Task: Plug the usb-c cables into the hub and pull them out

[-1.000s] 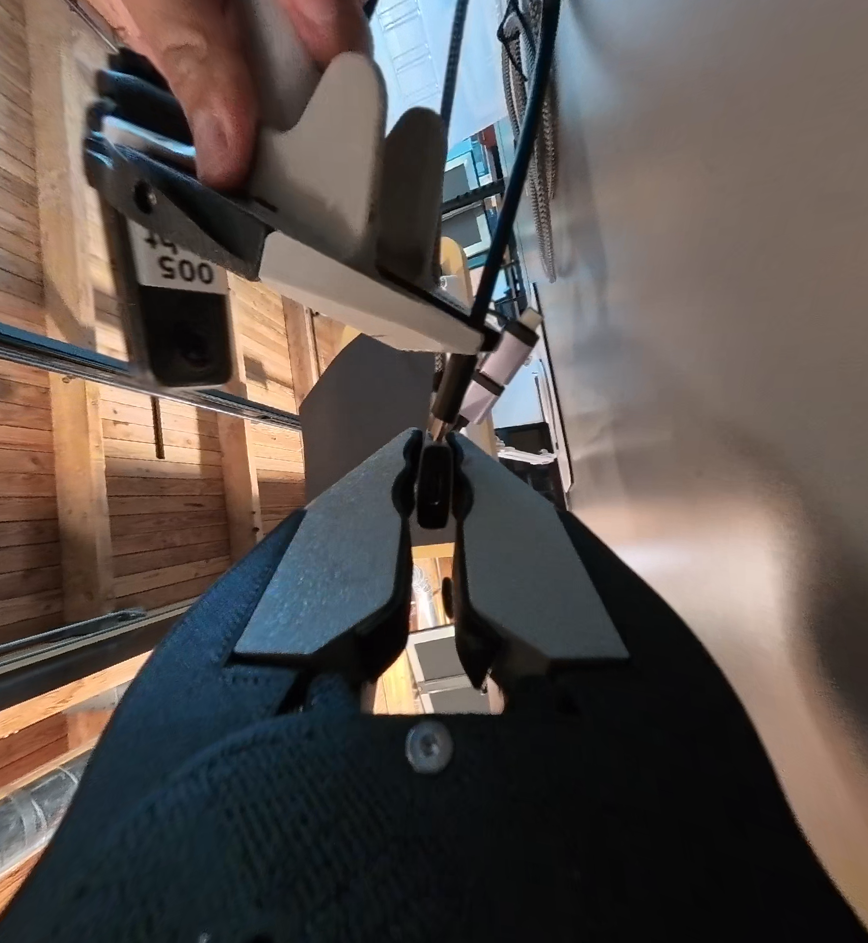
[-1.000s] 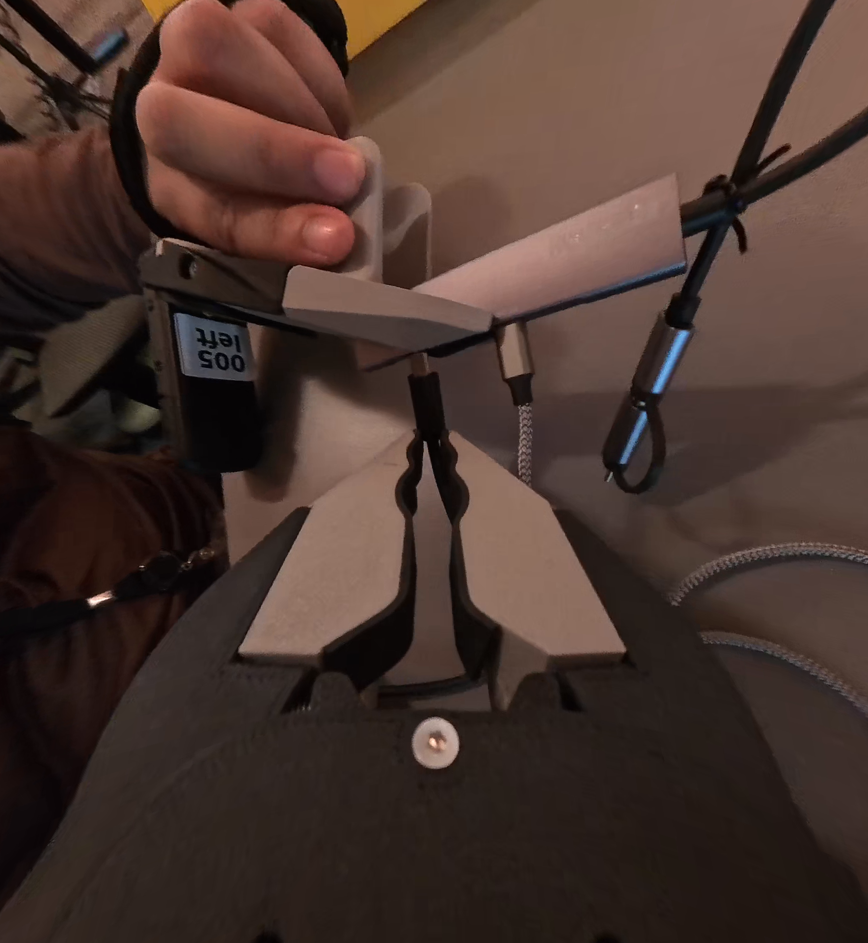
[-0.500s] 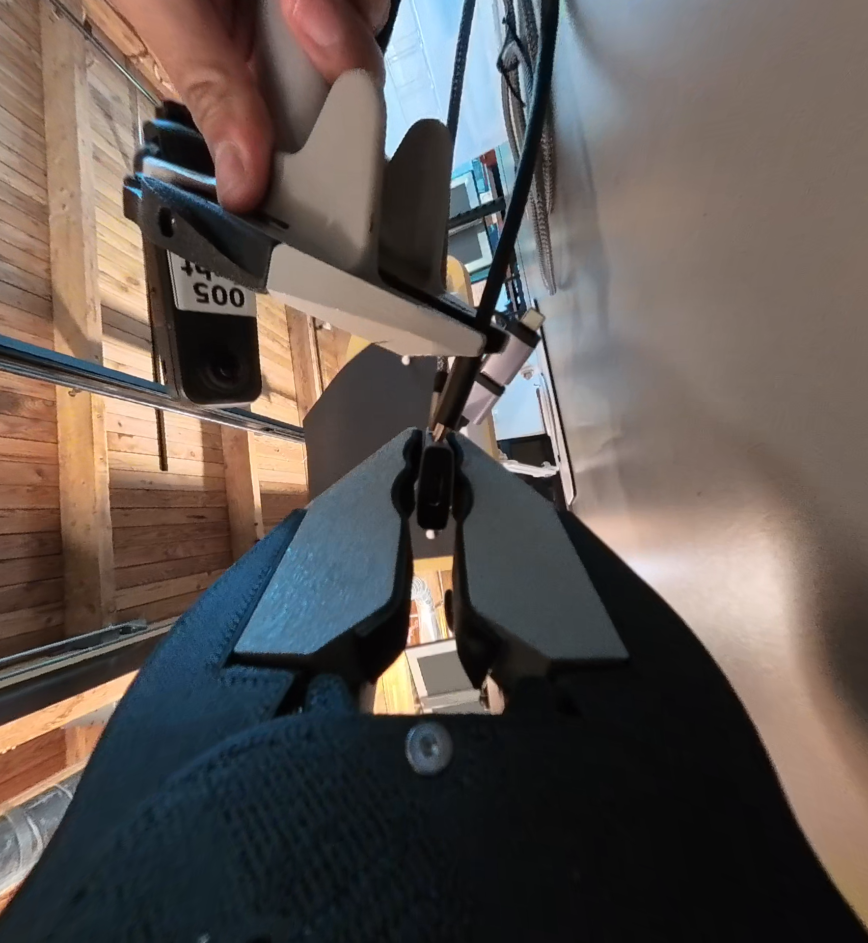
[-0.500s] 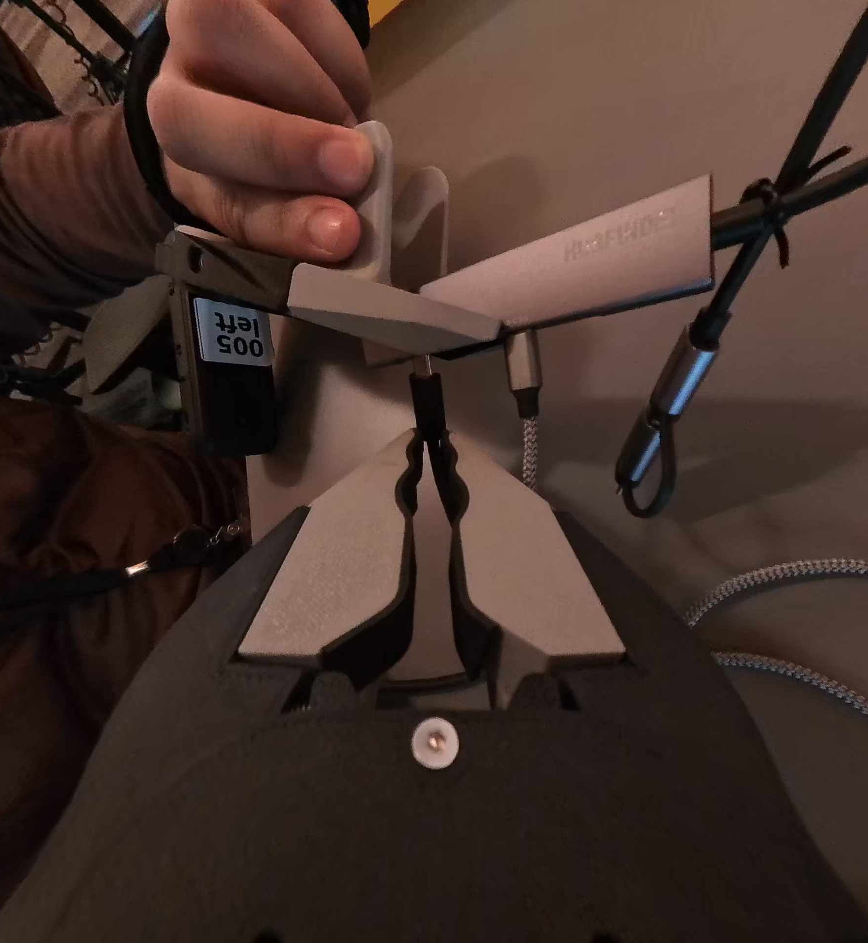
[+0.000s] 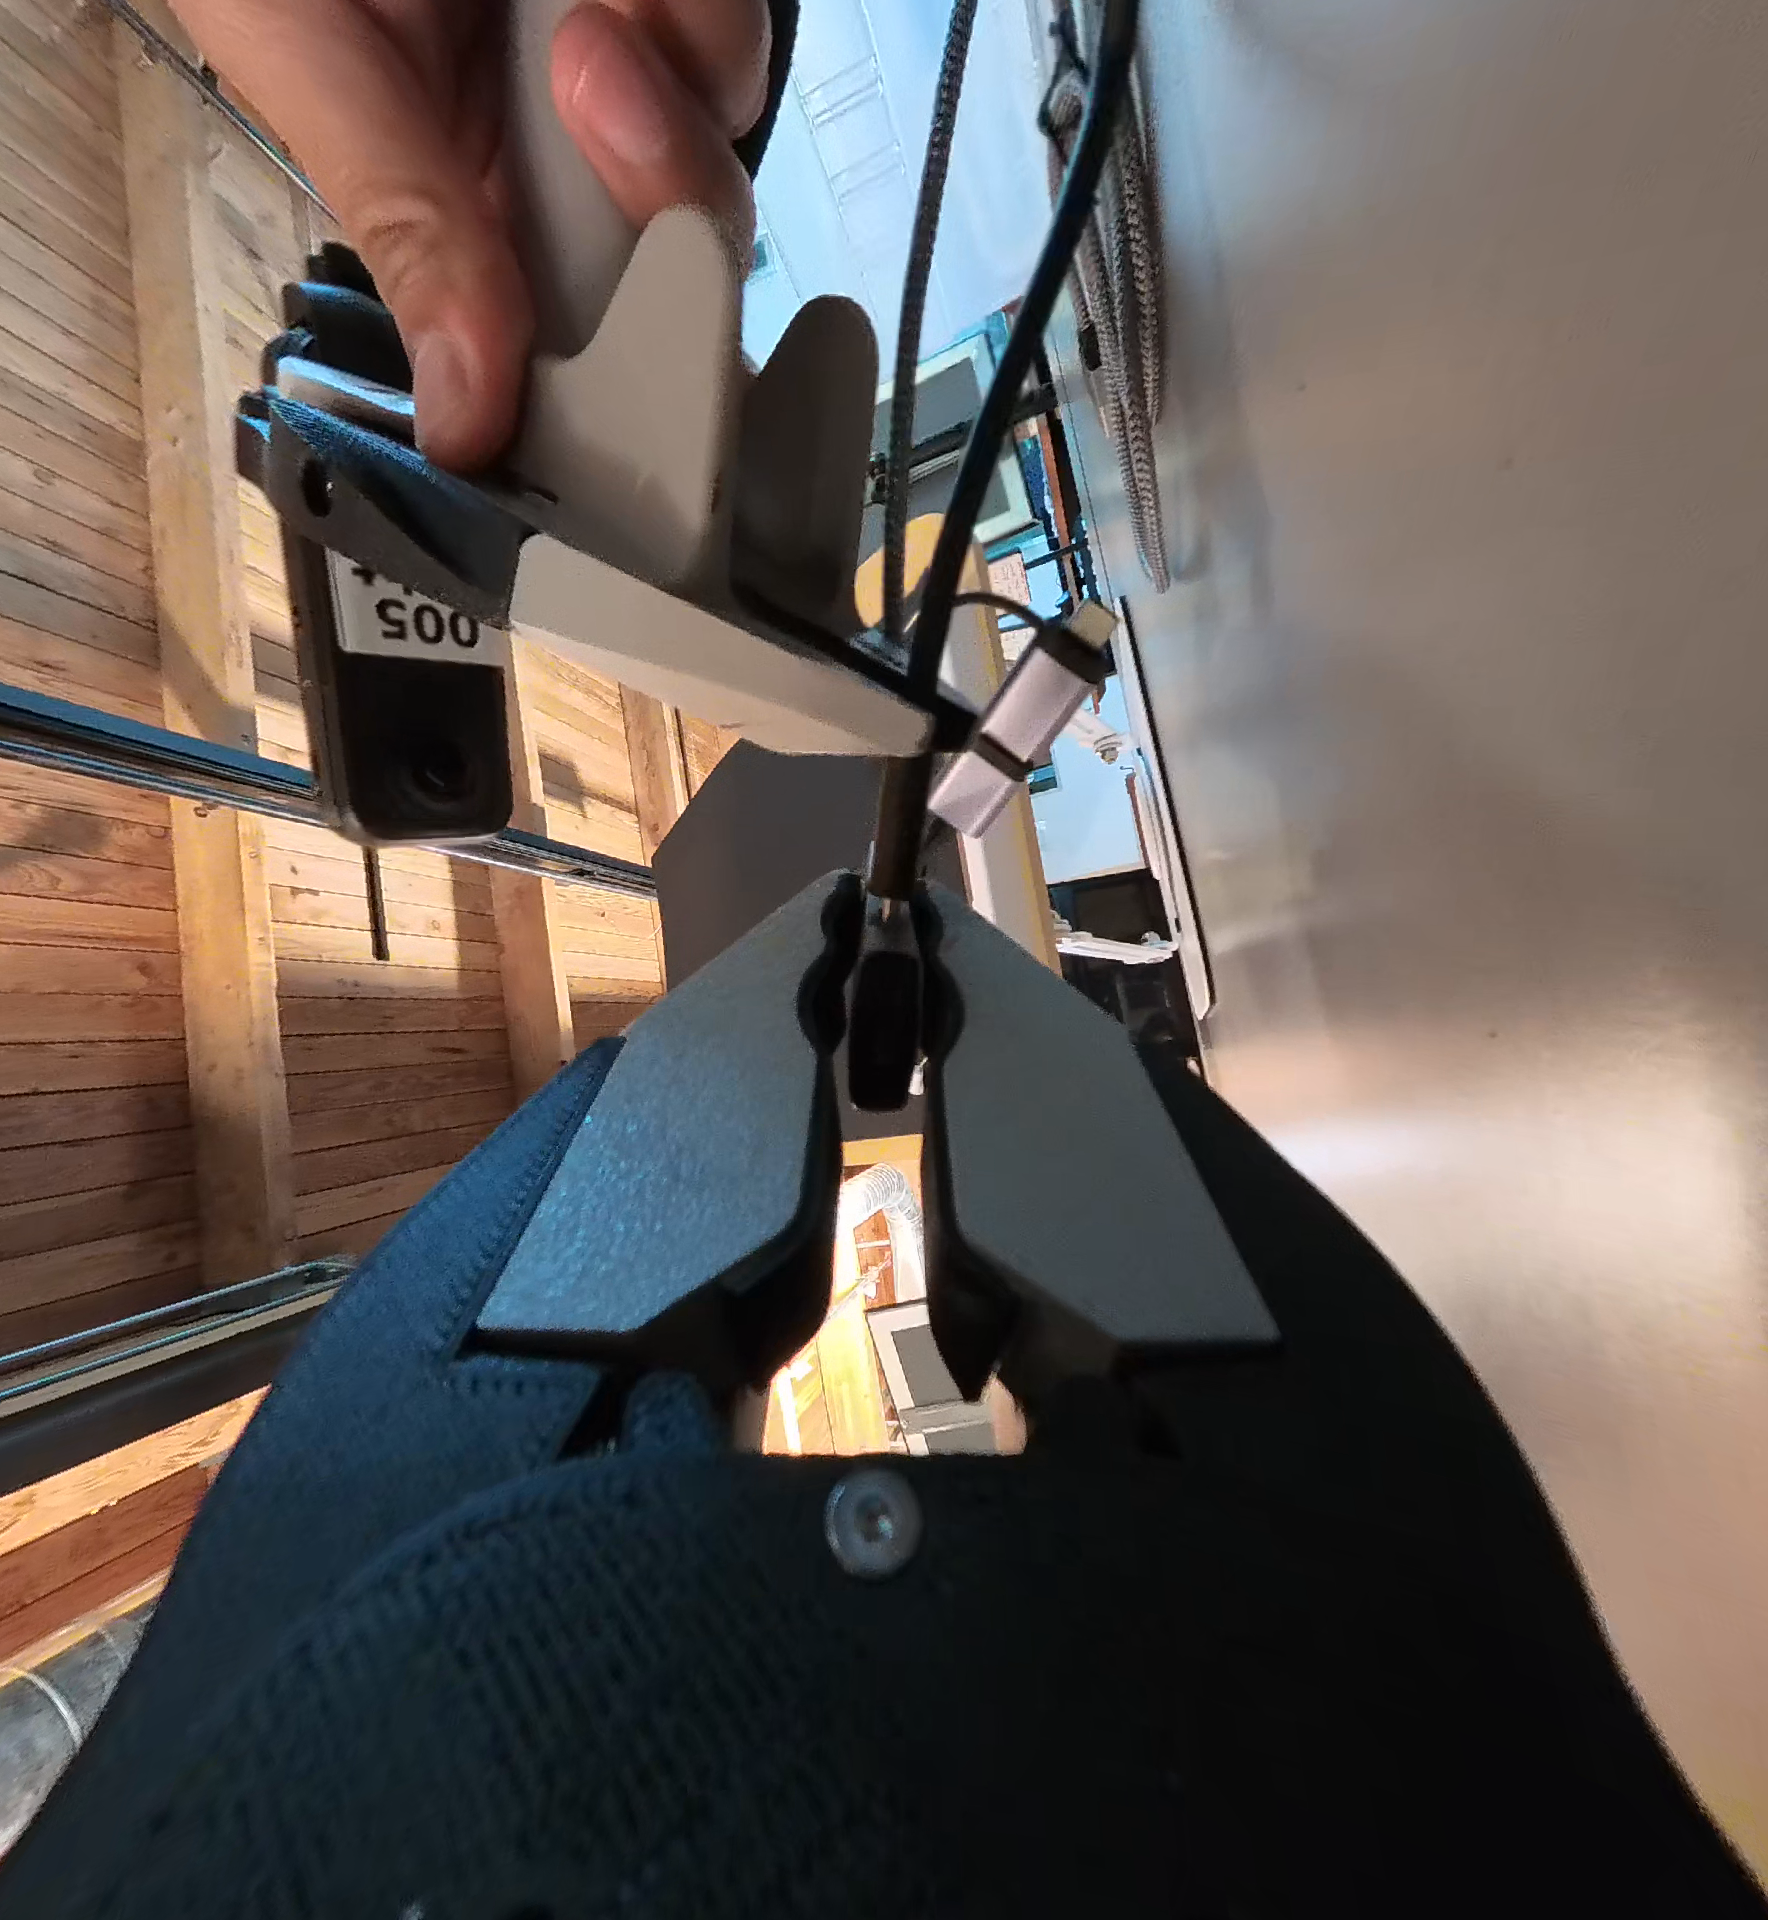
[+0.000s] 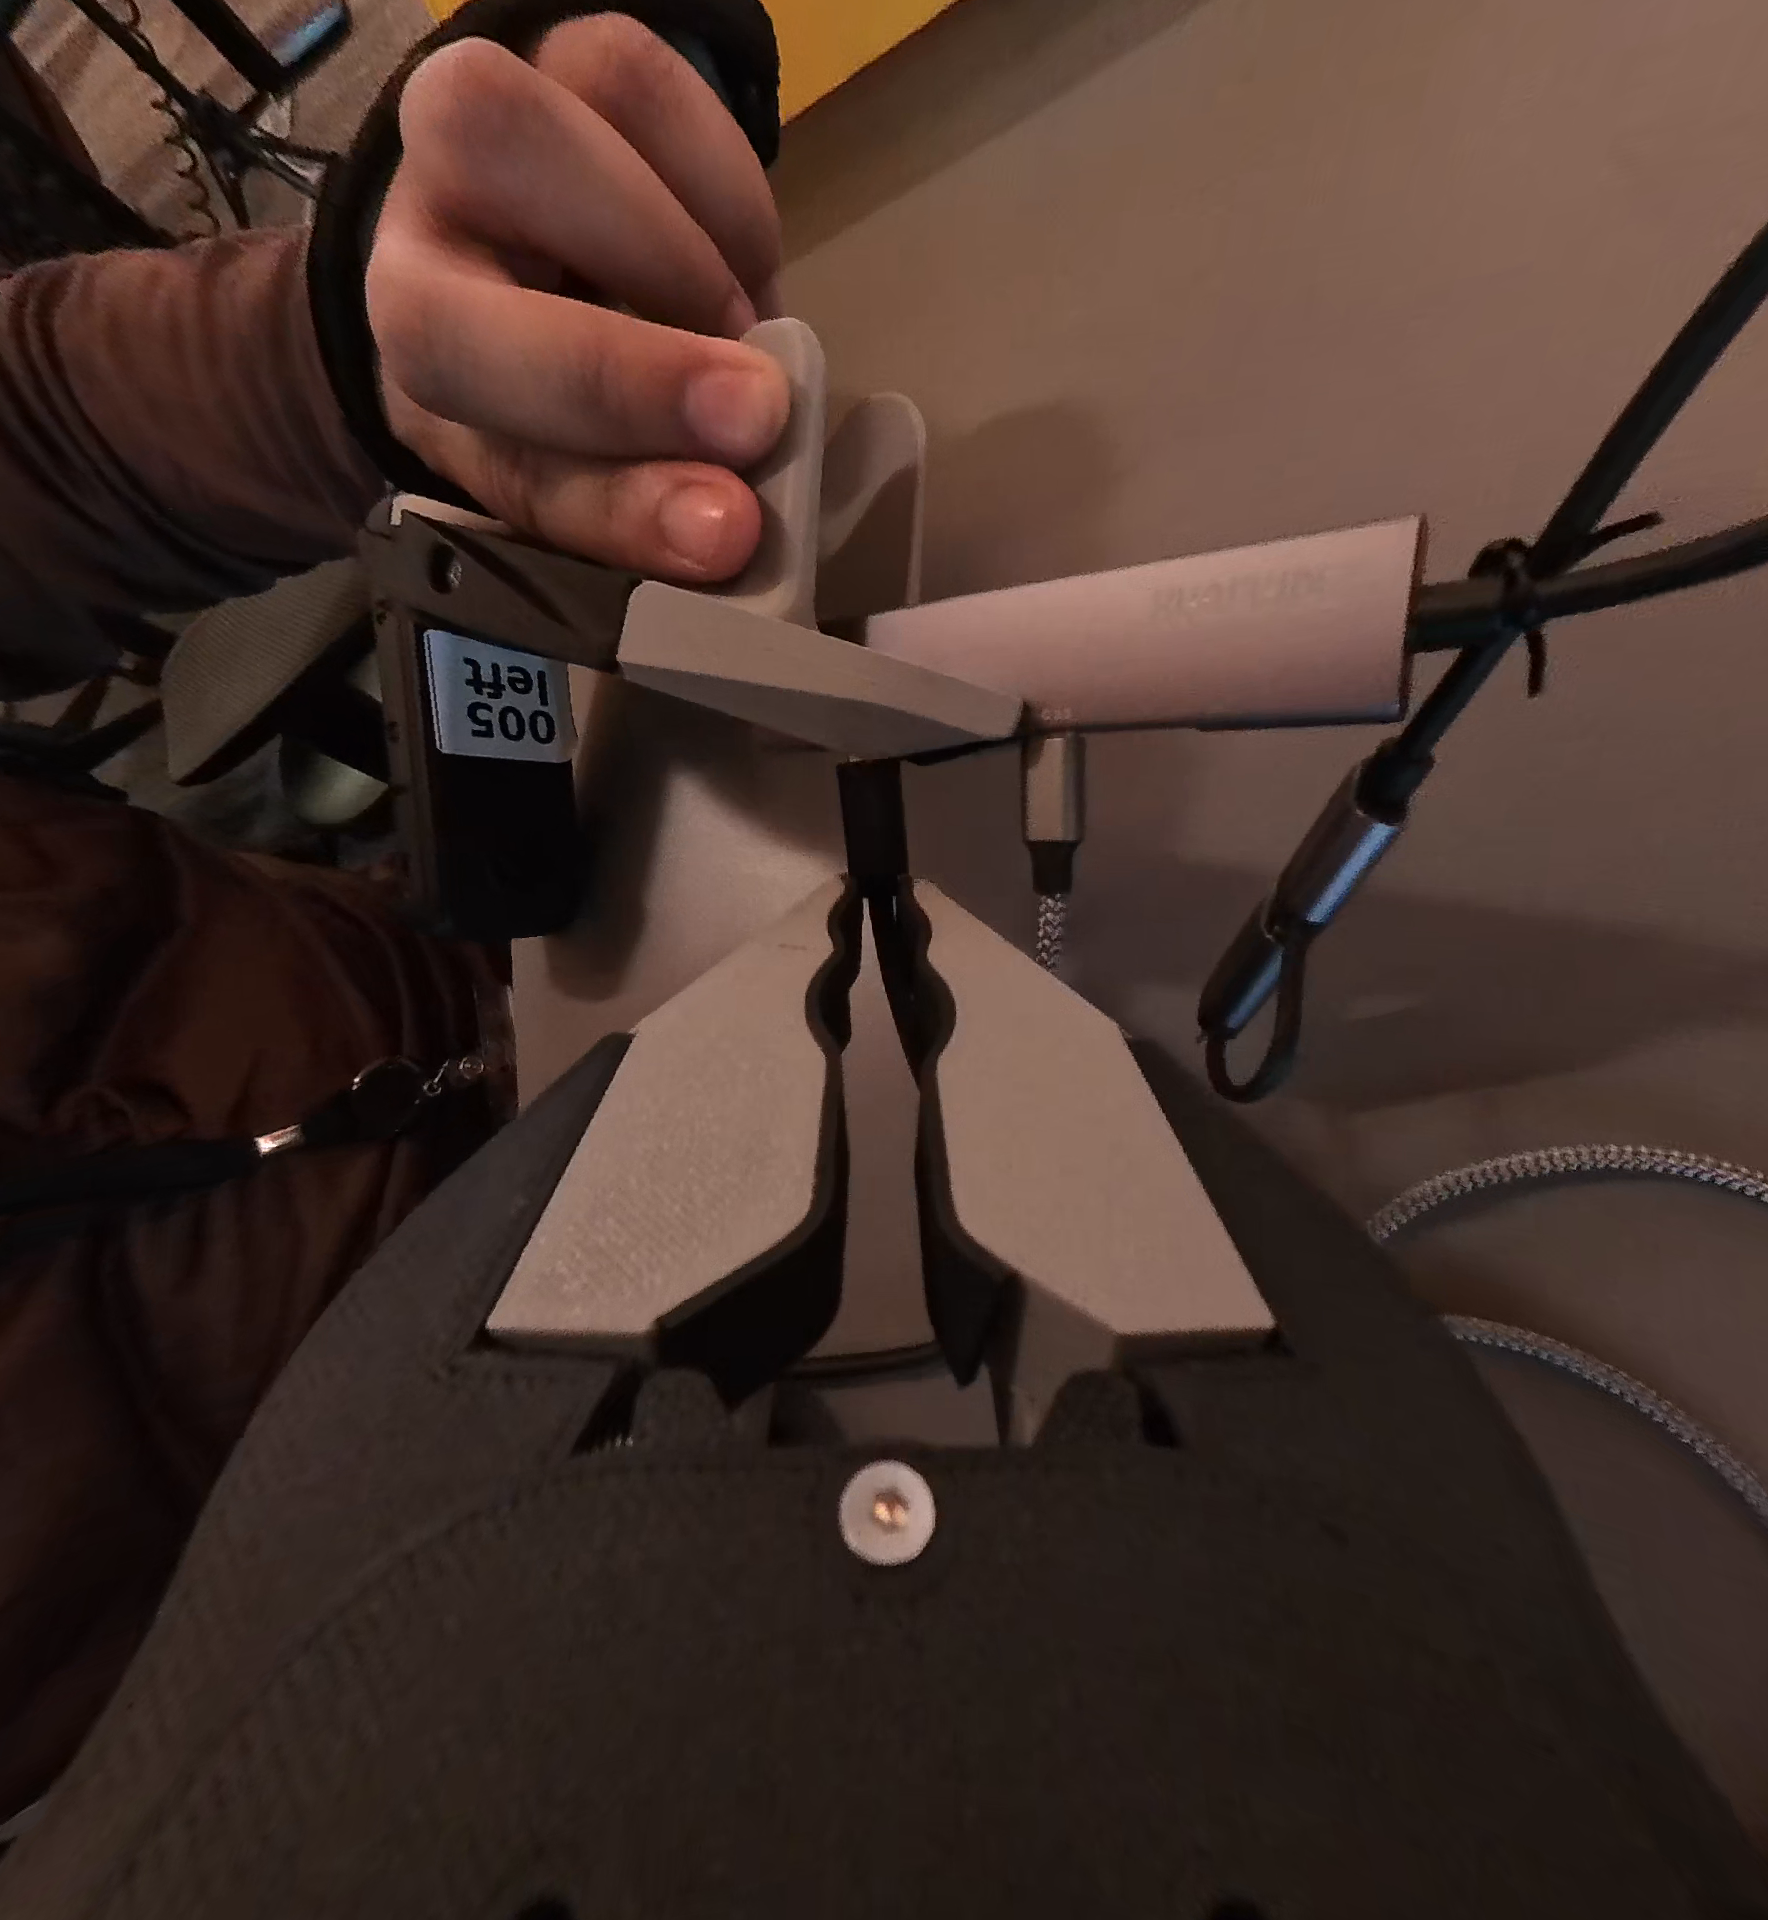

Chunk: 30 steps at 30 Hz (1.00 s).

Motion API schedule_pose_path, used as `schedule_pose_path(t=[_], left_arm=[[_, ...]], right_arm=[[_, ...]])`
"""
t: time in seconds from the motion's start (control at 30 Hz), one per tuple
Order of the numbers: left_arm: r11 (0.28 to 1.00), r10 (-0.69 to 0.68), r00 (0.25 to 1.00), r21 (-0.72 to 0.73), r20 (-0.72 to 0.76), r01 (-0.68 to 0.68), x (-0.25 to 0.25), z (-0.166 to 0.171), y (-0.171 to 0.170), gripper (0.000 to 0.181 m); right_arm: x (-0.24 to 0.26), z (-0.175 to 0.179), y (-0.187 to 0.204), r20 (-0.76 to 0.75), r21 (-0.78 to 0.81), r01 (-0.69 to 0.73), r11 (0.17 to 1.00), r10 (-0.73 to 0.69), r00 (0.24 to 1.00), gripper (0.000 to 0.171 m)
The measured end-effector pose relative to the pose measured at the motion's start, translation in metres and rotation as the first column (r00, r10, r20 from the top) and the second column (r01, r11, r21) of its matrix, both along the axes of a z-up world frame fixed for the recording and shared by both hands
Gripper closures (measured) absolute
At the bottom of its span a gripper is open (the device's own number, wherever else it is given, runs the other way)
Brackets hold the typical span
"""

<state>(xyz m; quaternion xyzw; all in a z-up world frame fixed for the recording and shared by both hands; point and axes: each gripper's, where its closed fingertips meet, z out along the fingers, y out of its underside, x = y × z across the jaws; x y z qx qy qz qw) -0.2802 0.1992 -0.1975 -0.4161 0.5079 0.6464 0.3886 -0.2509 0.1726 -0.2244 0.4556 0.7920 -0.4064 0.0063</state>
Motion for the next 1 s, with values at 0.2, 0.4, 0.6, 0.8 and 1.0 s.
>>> schedule_pose_path(t=[0.2,0.4,0.6,0.8,1.0], left_arm=[[0.998,0.054,0.998,-0.013,0.035,-0.054,-0.008,-0.003,0.000,0.175],[0.997,0.078,0.993,0.001,0.085,-0.079,-0.003,0.001,0.002,0.175],[0.991,0.126,0.985,-0.048,0.116,-0.121,-0.007,-0.008,0.014,0.175],[0.994,0.110,0.980,-0.006,0.168,-0.110,-0.010,-0.002,0.008,0.174],[0.985,0.150,0.914,0.022,0.378,-0.171,-0.036,0.009,-0.004,0.149]], right_arm=[[-0.006,-0.003,-0.004,0.015,-0.028,0.041,0.999,-0.040,0.999,0.168],[-0.009,0.008,-0.015,0.017,-0.157,0.045,0.987,-0.043,0.999,0.169],[-0.014,0.003,-0.005,-0.003,-0.090,0.097,0.991,-0.097,0.995,0.168],[-0.011,0.005,-0.003,-0.001,-0.136,0.087,0.987,-0.088,0.996,0.168],[-0.010,0.001,0.003,0.007,-0.119,0.095,0.988,-0.095,0.995,0.168]])
